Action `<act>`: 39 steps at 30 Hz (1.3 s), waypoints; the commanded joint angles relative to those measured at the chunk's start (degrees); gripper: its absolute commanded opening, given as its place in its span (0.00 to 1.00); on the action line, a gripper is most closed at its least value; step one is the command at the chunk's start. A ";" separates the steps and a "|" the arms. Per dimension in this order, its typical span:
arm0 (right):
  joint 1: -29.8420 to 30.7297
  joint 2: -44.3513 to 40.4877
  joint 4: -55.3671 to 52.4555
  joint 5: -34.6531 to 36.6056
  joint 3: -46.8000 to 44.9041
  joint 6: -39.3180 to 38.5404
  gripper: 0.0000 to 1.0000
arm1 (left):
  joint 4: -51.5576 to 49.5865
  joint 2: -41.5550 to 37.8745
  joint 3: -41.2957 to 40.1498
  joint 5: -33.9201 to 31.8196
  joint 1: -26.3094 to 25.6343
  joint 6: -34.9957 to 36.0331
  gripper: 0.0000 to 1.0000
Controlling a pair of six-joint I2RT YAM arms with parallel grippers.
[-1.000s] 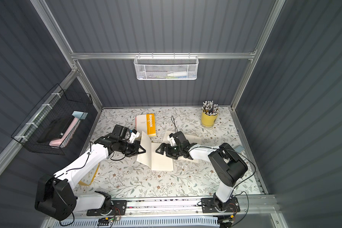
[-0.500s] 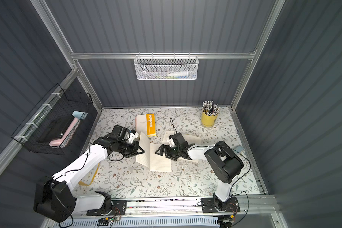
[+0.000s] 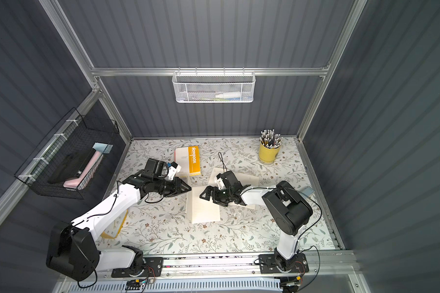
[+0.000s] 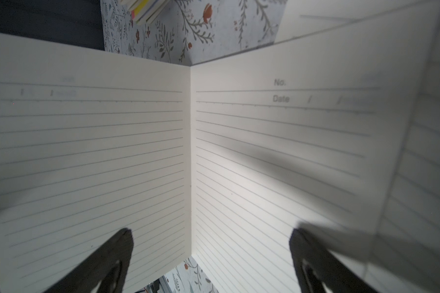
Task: Close the notebook
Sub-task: Close the notebook at the center of the board.
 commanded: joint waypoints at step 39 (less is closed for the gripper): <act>-1.24 -23.72 -22.92 15.23 -1.03 -7.10 0.99 | 20.36 15.86 -2.00 2.38 -7.56 -3.26 0.35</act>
